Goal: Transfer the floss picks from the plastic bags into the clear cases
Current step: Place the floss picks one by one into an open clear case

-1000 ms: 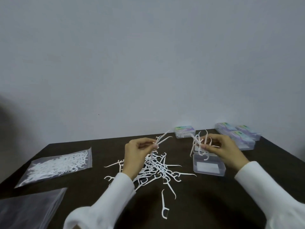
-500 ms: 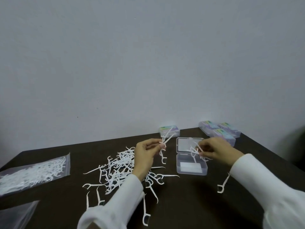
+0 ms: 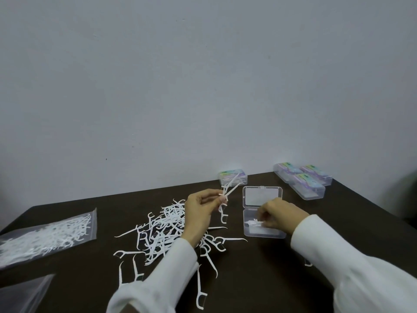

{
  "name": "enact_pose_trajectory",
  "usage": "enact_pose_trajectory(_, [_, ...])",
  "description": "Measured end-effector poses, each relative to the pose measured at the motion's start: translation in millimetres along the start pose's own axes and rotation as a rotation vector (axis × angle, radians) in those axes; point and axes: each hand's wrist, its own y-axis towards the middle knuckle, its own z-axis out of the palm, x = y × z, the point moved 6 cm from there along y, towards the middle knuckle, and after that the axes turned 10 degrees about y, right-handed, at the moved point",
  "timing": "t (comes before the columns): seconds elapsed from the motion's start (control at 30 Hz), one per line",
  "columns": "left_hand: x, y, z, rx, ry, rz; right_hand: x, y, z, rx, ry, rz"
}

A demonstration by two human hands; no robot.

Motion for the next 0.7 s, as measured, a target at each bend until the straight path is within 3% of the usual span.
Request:
enact_pose_trajectory(0.4, [-10.8, 0.2, 13.1, 0.017, 0.059, 0.053, -29.0, -42.2, -33.7, -0.237, 0.236, -0.096])
enact_pose_trajectory(0.7, [-27.8, -8.1, 54.1, 0.160, 0.343, 0.183, -50.9, -71.9, -15.1, 0.112, 0.174, -0.003])
